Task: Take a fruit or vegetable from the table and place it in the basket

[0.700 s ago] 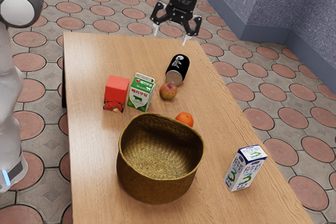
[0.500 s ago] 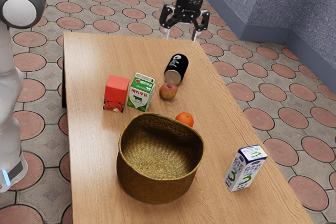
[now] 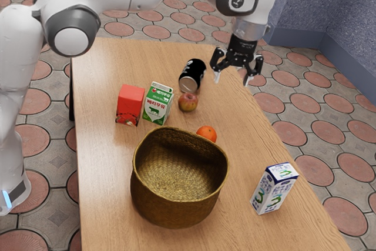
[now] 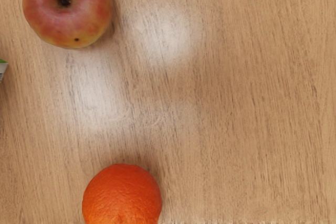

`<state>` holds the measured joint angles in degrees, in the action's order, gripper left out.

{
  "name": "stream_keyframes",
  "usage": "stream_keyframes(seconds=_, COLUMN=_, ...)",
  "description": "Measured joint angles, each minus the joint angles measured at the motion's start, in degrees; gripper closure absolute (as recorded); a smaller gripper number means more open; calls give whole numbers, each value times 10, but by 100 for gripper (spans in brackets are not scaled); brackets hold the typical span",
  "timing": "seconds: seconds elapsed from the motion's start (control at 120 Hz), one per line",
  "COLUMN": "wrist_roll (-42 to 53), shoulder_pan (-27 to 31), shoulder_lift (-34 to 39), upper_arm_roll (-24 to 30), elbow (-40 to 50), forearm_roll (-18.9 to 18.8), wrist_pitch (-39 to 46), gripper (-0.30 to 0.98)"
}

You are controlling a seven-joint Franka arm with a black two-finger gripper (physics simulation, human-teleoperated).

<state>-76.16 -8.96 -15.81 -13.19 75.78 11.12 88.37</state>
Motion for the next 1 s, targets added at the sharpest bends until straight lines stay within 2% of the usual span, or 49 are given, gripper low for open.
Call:
stream_keyframes(seconds=0.083, wrist_roll=33, shoulder_pan=2, shoulder_lift=59, upper_arm_roll=13, elbow=118, forearm_roll=12, wrist_pitch=45, gripper=0)
stream_keyframes(seconds=0.175, wrist_roll=64, shoulder_pan=-2, shoulder_lift=77, upper_arm_roll=34, elbow=178, forearm_roll=5, wrist_pitch=89, gripper=0)
stream_keyframes(seconds=0.425, wrist_roll=133, shoulder_pan=-5, shoulder_lift=76, upper_arm_roll=41, elbow=230, forearm_roll=3, wrist_pitch=163, gripper=0)
stream_keyframes(seconds=0.583, wrist_roll=163, shoulder_pan=-4, shoulder_lift=82, upper_arm_roll=41, elbow=240, forearm_roll=4, wrist_pitch=181, gripper=0)
stream_keyframes(seconds=0.742, wrist_roll=186, shoulder_pan=-4, shoulder_lift=112, upper_arm_roll=42, elbow=287, forearm_roll=11, wrist_pitch=202, gripper=0)
stream_keyframes(seconds=1.0, wrist_roll=212, shoulder_pan=-7, shoulder_lift=111, upper_arm_roll=43, elbow=304, forearm_roll=25, wrist_pitch=226, gripper=0)
